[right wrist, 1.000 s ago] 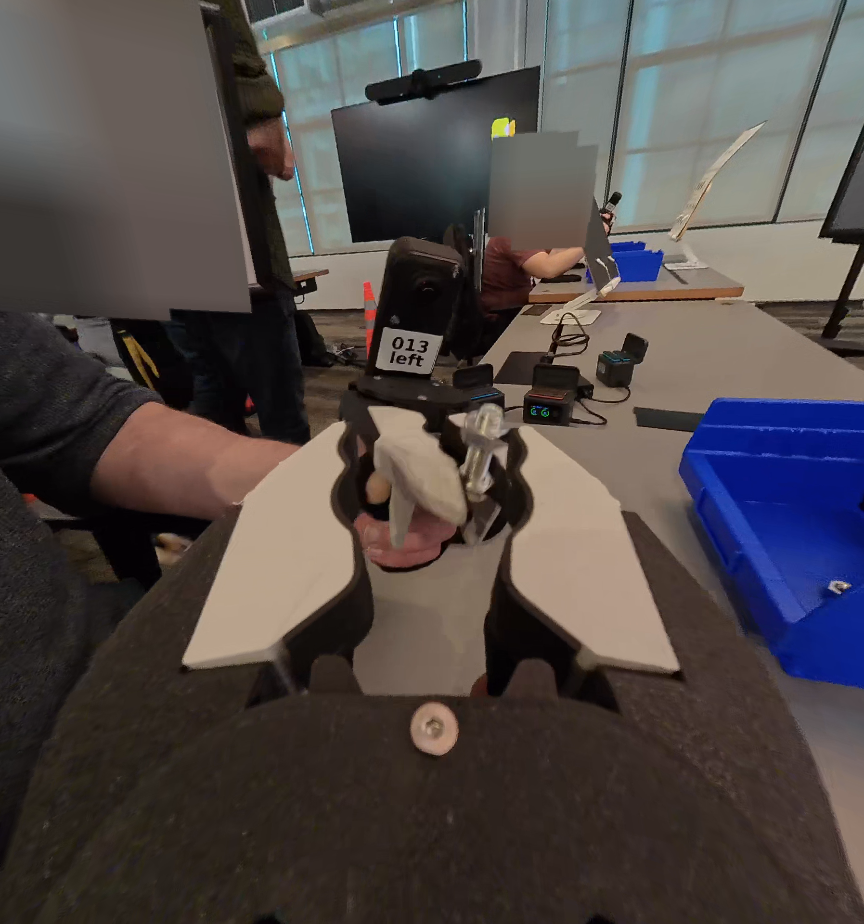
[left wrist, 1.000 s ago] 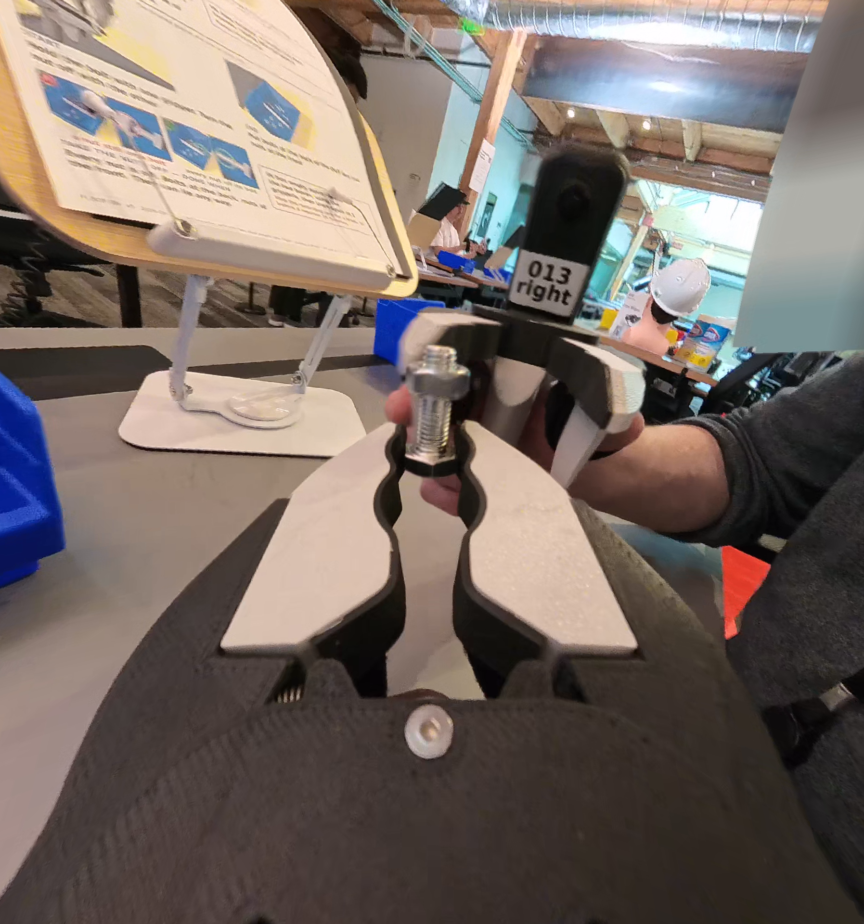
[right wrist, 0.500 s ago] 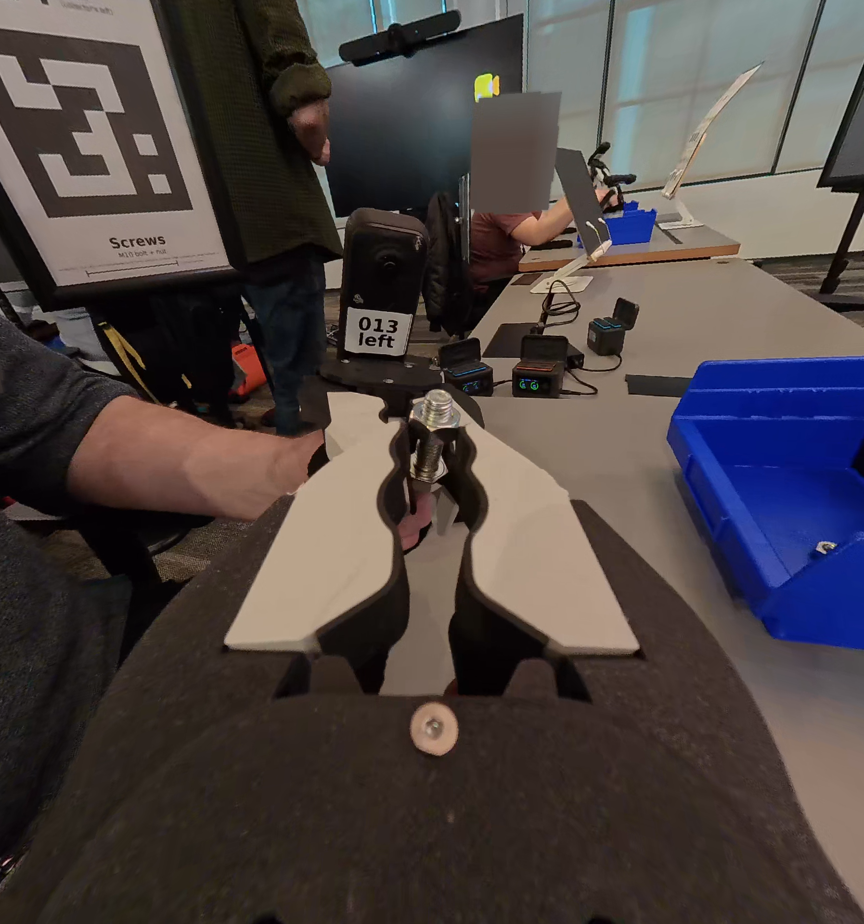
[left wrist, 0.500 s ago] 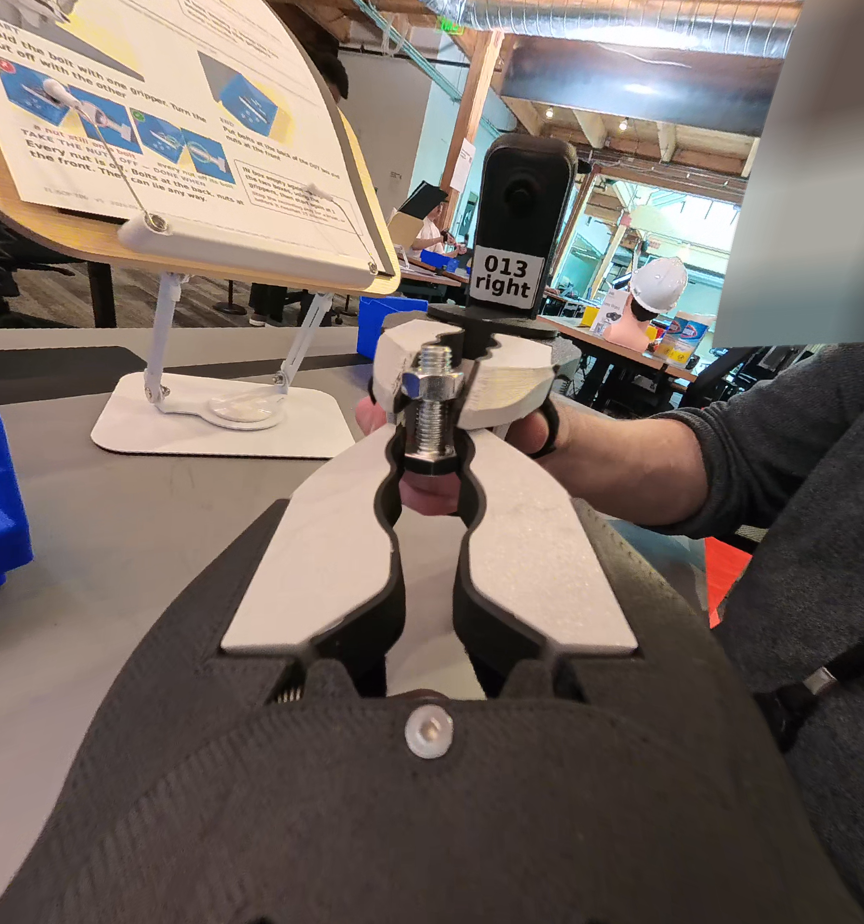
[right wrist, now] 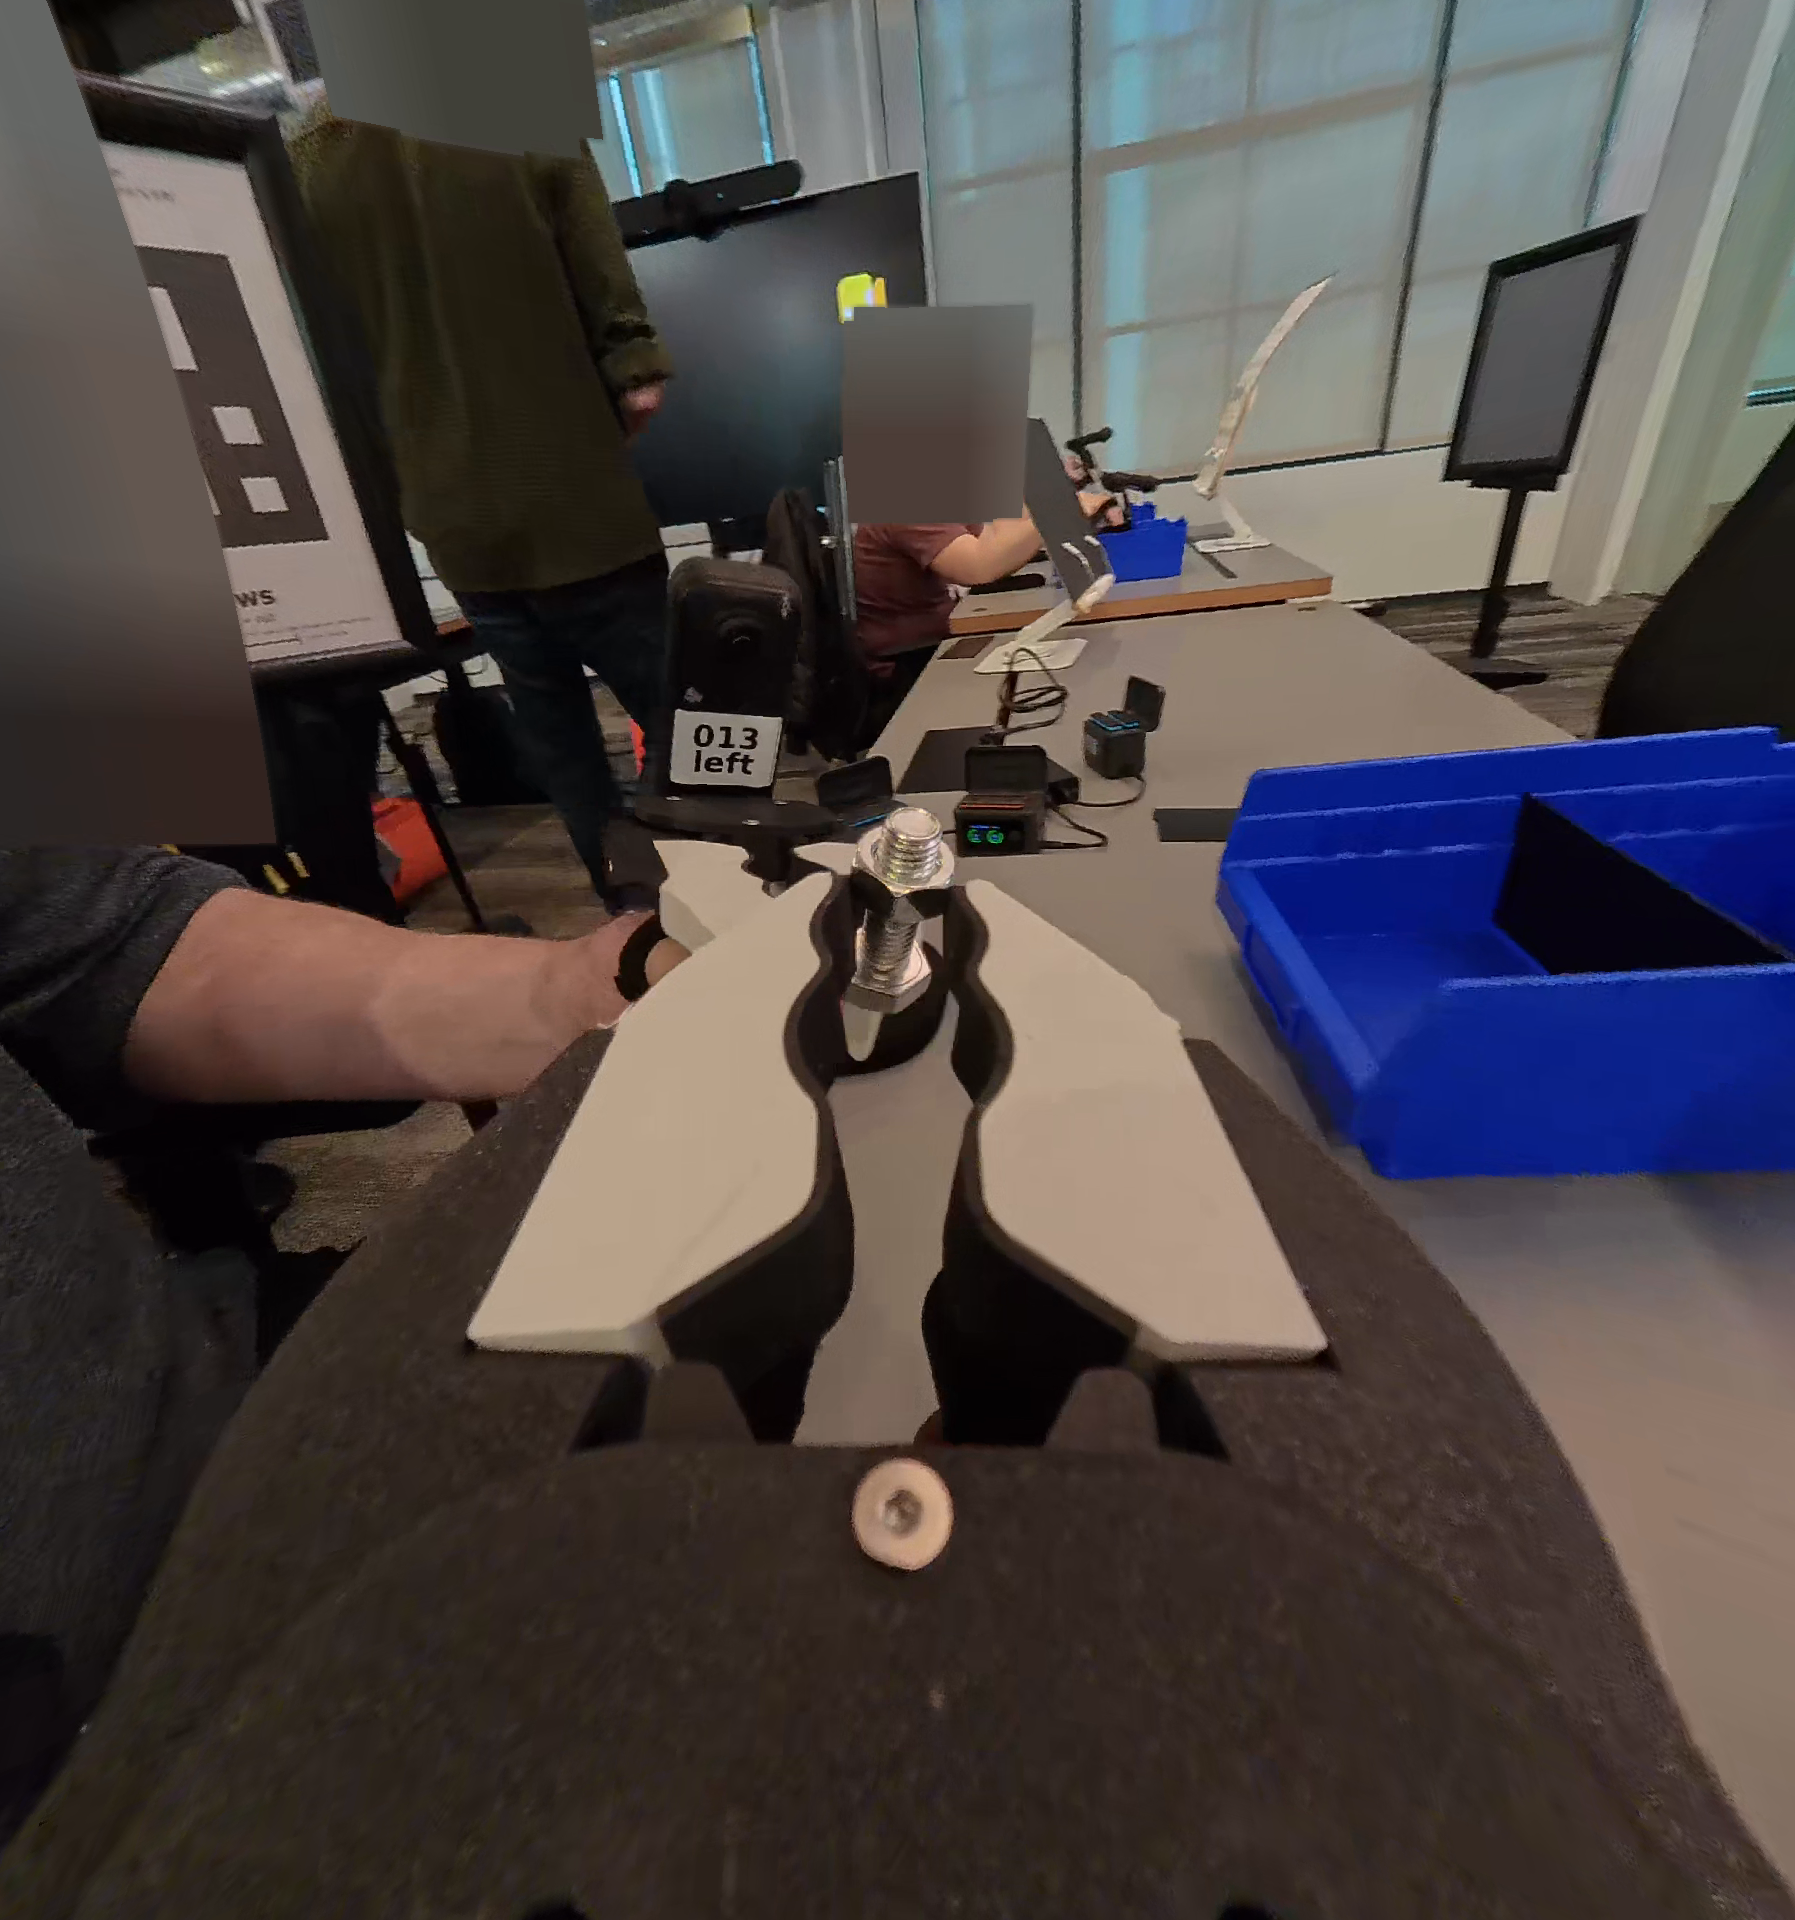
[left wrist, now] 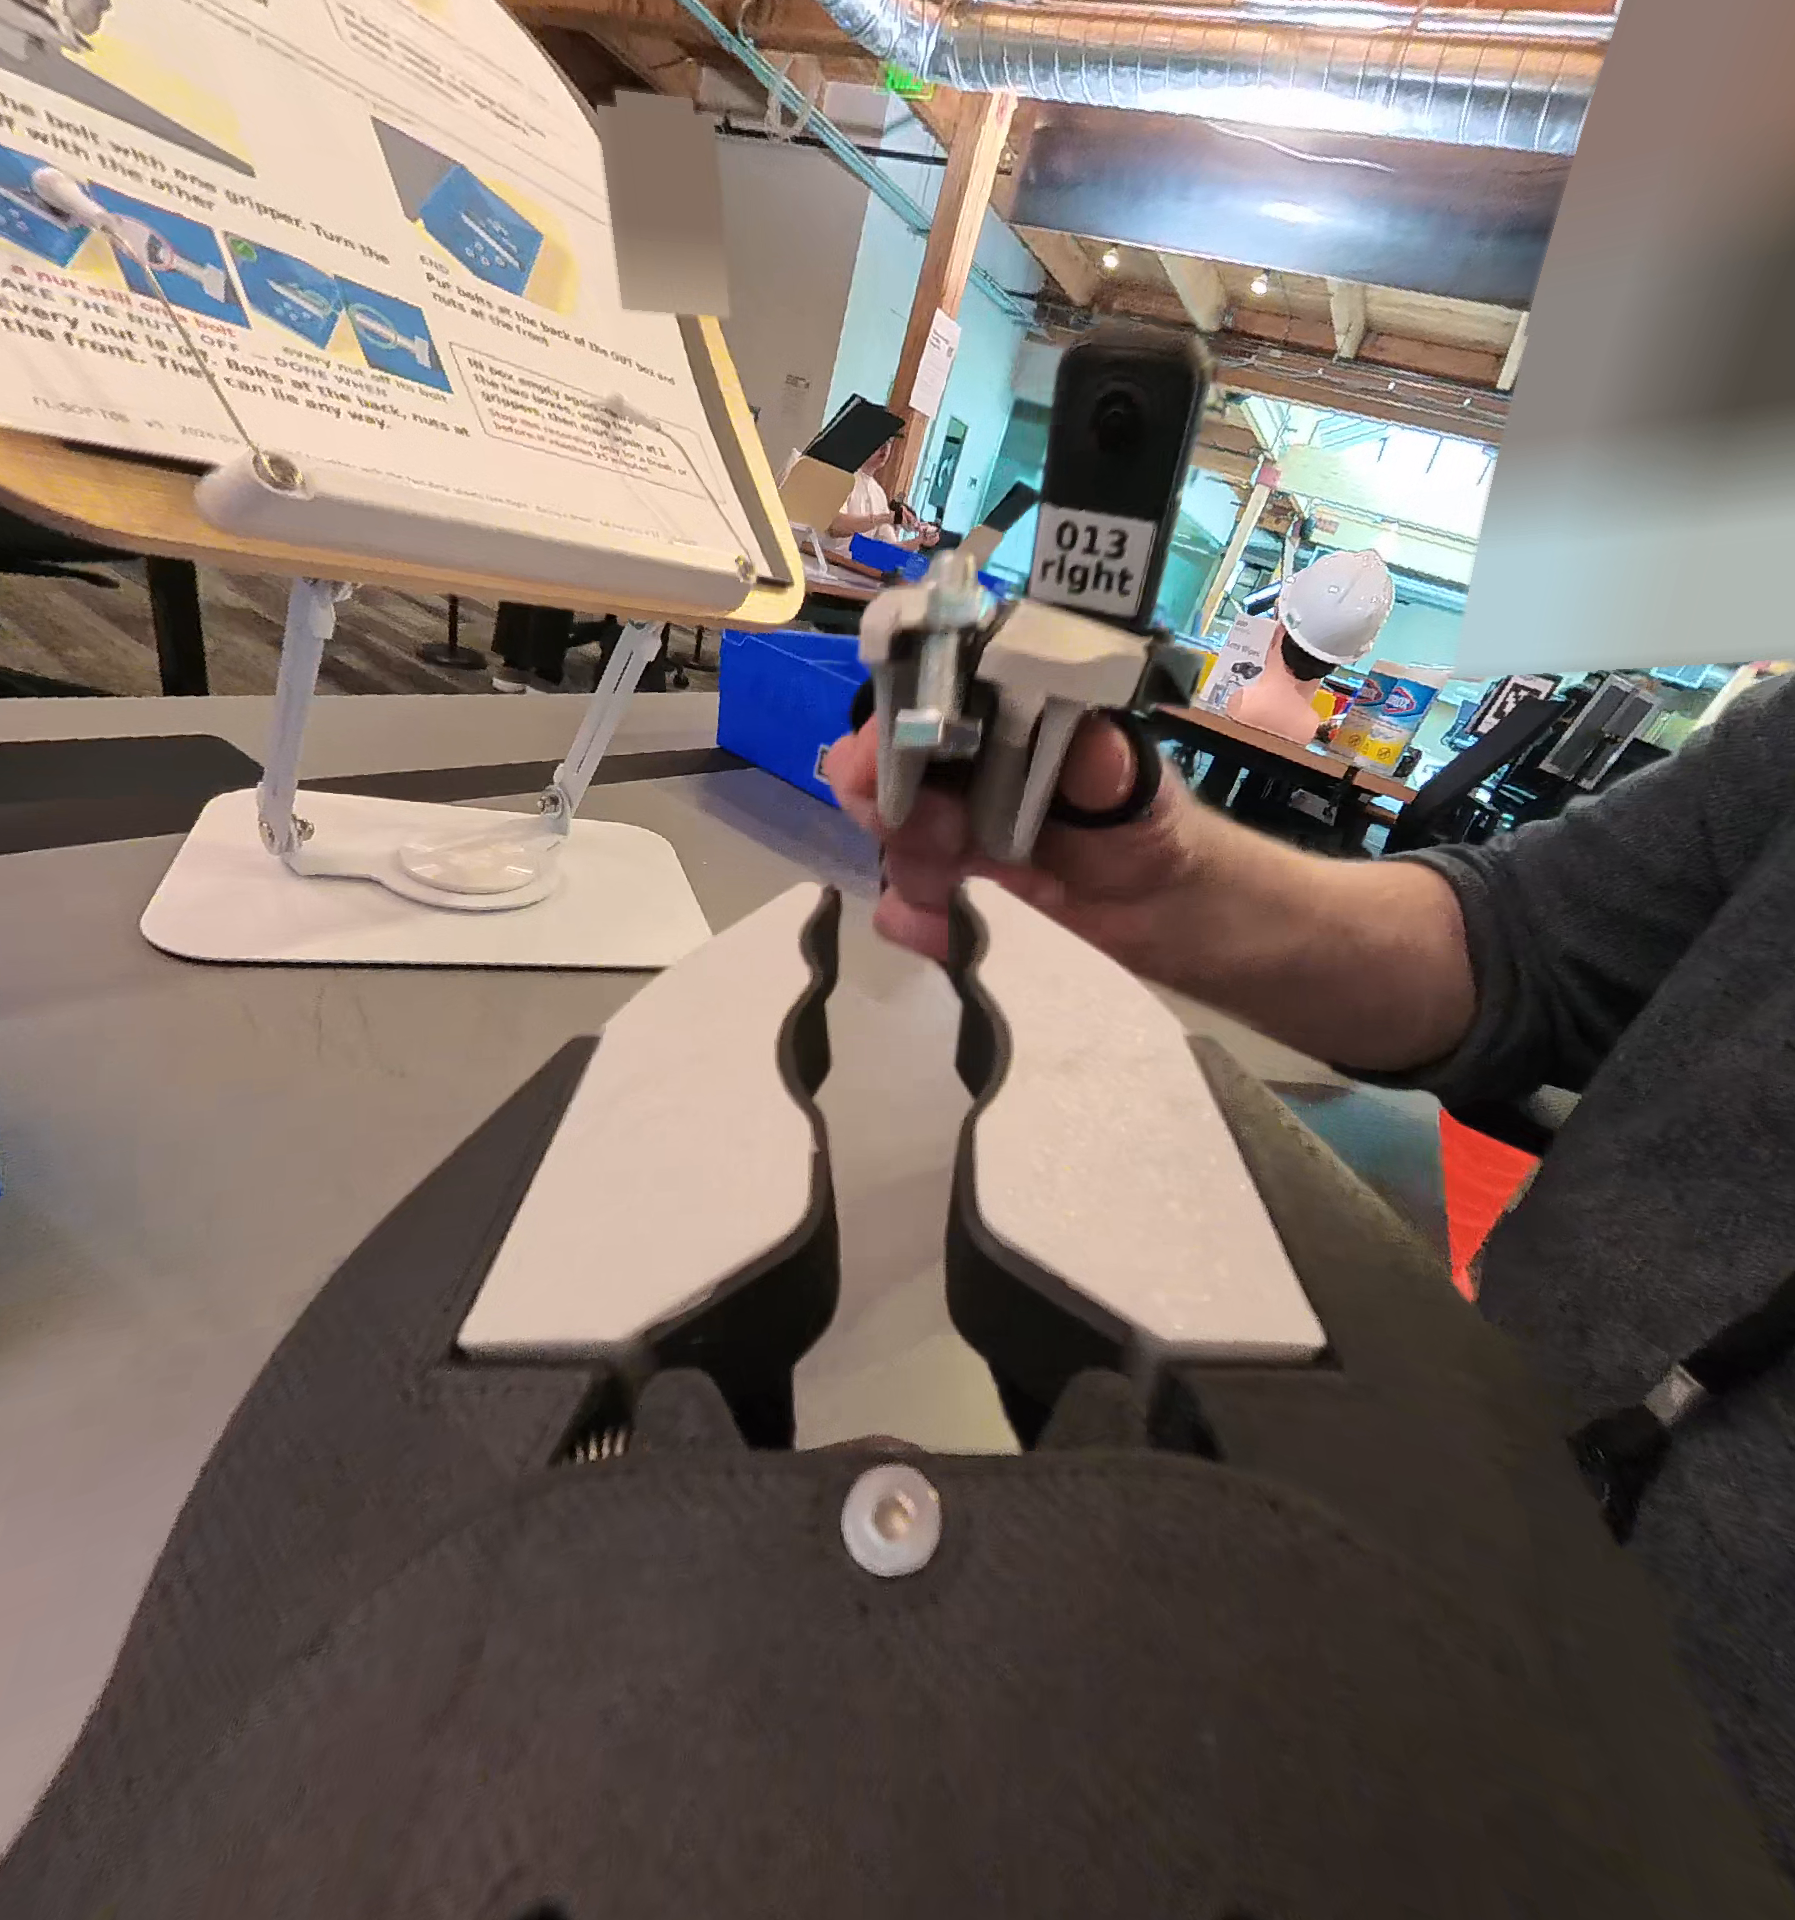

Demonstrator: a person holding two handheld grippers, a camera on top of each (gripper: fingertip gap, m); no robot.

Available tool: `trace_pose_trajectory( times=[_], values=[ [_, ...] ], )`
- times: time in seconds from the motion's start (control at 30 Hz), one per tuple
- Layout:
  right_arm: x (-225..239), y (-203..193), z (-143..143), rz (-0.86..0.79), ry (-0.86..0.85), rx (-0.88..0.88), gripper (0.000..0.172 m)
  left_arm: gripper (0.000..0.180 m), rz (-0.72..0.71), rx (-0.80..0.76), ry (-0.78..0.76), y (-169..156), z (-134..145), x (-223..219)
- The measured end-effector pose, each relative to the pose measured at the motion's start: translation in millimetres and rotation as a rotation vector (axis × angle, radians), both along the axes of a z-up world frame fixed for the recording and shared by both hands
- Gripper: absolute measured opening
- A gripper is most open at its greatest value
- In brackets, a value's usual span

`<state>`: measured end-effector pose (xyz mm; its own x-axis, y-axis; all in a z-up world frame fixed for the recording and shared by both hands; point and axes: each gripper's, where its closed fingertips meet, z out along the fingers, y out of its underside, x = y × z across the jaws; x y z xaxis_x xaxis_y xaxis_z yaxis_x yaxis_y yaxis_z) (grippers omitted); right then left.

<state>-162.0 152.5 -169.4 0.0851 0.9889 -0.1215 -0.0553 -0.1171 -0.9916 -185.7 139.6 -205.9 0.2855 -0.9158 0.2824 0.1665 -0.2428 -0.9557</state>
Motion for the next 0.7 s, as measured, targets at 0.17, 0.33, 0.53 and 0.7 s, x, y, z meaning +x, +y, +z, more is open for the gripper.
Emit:
trace_pose_trajectory(
  times=[0.17,0.33,0.53,0.7],
  values=[
    [71,12,16,-0.142,-0.034,0.022,0.016,0.0,0.019,-0.009,0.041,4,-10,-4],
    [182,41,34,-0.425,-0.129,0.039,0.016,0.0,0.081,-0.022,0.106,13,-22,-9],
    [369,91,33,-0.901,-0.298,-0.024,0.016,0.0,0.166,-0.007,0.166,24,-25,-24],
    [491,122,-41,-1.13,-0.525,-0.26,0.016,0.006,0.268,-0.013,0.213,37,-26,-45]
  ],
)
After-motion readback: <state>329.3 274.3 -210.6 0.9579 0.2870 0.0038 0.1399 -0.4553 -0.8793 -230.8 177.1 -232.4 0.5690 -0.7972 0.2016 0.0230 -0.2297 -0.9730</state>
